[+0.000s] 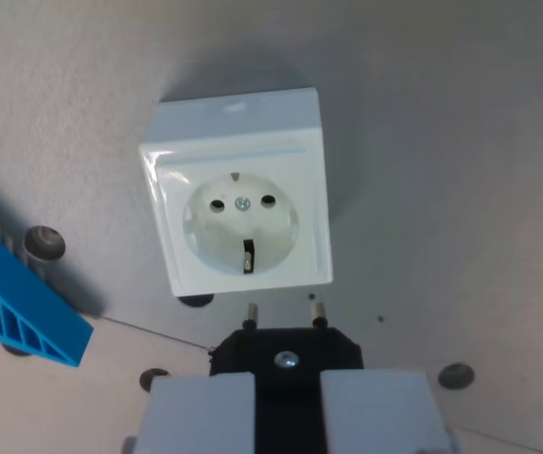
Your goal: Move above the white socket
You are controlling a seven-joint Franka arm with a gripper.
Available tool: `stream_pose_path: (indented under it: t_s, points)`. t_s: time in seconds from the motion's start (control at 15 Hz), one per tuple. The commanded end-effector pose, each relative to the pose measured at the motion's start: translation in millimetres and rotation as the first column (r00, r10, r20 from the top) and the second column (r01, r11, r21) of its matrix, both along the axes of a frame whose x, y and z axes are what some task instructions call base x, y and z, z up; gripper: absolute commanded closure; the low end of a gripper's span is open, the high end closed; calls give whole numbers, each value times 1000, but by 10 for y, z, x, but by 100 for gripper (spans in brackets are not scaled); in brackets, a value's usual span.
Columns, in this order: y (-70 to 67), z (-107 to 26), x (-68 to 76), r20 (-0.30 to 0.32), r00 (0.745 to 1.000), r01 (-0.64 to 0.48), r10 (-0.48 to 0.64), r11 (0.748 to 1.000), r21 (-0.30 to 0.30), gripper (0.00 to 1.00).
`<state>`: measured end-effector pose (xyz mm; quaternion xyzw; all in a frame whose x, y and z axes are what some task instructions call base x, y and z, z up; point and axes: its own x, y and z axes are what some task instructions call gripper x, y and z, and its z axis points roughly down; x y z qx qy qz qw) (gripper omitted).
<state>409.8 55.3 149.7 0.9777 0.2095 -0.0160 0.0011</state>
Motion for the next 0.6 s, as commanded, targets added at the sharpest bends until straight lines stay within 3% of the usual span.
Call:
stream_pose_path:
  t_s: [0.07, 0.6]
  points:
    - [28, -121, -55, 111, 992, -69, 67, 997, 21, 100]
    - [89, -309, -89, 113, 991, -74, 71, 997, 19, 100]
